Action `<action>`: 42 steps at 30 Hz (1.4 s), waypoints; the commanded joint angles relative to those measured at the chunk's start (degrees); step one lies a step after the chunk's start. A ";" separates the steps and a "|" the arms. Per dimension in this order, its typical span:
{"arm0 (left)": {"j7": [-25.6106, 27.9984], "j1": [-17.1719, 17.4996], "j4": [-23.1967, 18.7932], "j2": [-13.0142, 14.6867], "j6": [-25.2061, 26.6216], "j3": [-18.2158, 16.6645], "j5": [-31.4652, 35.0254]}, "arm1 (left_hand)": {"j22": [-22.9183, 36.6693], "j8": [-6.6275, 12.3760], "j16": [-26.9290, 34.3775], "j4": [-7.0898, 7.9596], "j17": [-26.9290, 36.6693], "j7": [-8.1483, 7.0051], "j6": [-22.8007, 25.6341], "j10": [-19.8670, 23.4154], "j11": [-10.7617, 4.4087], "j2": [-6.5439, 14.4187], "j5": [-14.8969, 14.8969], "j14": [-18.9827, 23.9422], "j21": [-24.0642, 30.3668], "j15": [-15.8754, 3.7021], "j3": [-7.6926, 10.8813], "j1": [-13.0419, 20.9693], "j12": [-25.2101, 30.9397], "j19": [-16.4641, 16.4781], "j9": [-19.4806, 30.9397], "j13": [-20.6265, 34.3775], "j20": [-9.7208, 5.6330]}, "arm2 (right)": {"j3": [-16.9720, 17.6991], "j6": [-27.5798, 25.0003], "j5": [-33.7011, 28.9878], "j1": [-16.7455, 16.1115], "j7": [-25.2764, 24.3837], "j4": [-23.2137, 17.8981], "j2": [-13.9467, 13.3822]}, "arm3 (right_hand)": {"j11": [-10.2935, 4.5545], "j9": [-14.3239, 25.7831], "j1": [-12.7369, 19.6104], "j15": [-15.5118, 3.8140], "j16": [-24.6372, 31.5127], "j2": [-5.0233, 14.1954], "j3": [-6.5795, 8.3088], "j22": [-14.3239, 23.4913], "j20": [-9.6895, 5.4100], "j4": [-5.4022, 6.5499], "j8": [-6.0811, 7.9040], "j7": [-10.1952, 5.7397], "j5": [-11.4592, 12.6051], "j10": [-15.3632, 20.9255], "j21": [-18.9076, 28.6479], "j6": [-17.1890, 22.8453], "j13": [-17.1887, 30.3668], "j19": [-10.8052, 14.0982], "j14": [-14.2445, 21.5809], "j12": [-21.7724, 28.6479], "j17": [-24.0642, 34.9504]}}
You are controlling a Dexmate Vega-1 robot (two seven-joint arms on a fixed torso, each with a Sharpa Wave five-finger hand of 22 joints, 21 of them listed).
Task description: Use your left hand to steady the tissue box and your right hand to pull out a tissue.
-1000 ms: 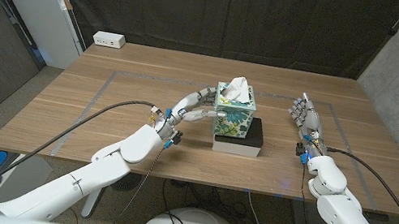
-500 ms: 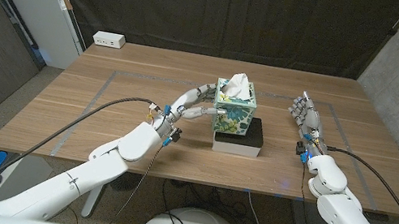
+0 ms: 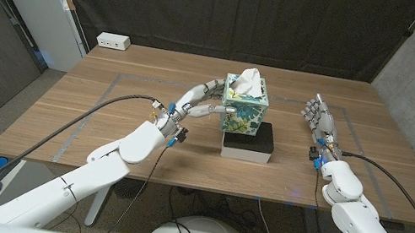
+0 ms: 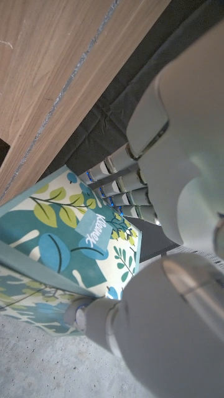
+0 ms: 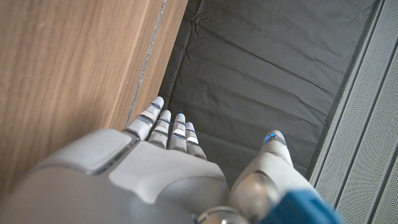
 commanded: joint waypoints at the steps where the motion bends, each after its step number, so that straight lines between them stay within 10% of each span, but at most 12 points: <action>1: -1.31 0.04 -3.03 0.91 1.82 -1.25 -2.25 | 0.15 0.32 0.11 -0.01 0.27 2.22 0.25 0.22 0.17 5.92 0.24 0.59 0.48 -0.23 -0.07 6.57 0.52 0.38 0.31 0.21 -0.07 | 0.13 -1.16 0.07 0.09 -0.04 -1.48 -0.48 | -0.13 0.21 0.53 0.29 -0.06 0.04 -0.11 0.20 0.35 -0.06 0.11 0.18 0.10 0.16 0.14 0.25 -0.03 0.34 0.04 -0.04 -0.06; 42: -1.89 -0.73 -2.22 0.96 2.40 -0.84 -3.19 | 0.03 0.01 -0.63 0.28 0.24 2.22 0.39 -0.07 0.05 6.22 0.38 0.10 0.23 0.08 -0.86 7.21 0.18 -0.05 0.56 0.84 -0.47 | 3.16 2.57 0.25 -10.00 -1.94 -7.33 -1.48 | 0.06 0.22 0.59 -0.02 0.35 0.14 -0.07 0.18 -0.61 -0.13 0.22 0.89 0.11 0.57 0.50 0.72 -0.02 1.71 1.05 0.06 -0.05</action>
